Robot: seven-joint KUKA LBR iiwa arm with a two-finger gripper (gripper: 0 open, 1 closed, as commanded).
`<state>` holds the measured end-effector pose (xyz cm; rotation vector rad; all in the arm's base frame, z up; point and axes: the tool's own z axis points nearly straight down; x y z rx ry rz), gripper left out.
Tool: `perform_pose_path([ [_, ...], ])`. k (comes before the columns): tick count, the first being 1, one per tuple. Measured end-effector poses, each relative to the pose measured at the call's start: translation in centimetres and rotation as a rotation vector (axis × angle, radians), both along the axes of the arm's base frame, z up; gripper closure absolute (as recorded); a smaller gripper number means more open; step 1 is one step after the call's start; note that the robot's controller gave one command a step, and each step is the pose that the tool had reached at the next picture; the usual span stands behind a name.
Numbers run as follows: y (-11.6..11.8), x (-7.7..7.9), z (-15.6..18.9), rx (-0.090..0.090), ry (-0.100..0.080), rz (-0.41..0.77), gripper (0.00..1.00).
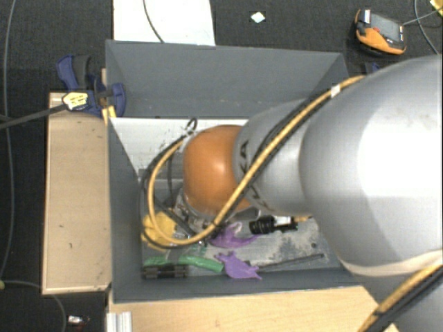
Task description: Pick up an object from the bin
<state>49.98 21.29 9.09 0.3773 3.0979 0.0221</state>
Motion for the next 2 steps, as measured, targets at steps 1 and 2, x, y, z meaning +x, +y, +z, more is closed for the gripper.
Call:
perform_pose_path([
  [1,1.17,-1.47,-1.27,-0.008,-0.019,0.471,1.00],
  [2,1.17,-1.47,-1.28,-0.008,-0.019,0.466,1.00],
])
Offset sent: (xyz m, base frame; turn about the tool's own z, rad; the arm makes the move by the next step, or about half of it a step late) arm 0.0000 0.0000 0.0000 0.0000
